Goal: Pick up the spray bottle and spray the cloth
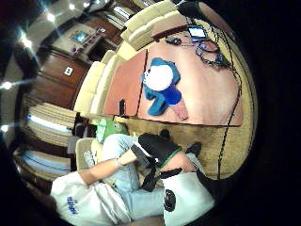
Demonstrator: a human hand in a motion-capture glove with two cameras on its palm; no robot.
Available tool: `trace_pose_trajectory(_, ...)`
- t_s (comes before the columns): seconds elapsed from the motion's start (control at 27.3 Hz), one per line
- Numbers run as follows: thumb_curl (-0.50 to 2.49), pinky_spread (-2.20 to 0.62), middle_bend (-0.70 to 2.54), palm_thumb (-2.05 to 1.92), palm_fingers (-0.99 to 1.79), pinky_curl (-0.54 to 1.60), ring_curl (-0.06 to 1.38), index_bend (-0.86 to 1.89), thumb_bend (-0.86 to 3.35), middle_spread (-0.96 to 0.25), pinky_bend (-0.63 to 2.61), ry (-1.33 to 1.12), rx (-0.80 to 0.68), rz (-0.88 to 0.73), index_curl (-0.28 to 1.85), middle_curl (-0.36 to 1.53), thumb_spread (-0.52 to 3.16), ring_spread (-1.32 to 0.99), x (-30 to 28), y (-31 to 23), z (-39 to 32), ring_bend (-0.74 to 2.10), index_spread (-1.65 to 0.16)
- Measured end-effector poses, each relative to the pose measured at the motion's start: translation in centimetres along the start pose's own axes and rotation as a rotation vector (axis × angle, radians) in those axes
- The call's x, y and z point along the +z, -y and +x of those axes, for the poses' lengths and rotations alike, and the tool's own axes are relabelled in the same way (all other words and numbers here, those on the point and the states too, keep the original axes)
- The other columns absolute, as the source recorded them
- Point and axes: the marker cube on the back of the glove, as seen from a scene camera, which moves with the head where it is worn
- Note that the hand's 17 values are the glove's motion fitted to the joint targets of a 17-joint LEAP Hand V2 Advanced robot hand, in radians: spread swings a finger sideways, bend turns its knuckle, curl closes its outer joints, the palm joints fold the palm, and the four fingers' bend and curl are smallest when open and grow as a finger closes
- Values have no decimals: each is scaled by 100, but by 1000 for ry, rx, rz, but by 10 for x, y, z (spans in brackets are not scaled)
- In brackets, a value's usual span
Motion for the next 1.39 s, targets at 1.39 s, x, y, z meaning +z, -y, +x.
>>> trace_pose_trajectory(1.39,27,17,24,46,55,30,28,11,-3,-13,38,514,153,-169,20,31,88,-12,136,15,-10,42,-41)
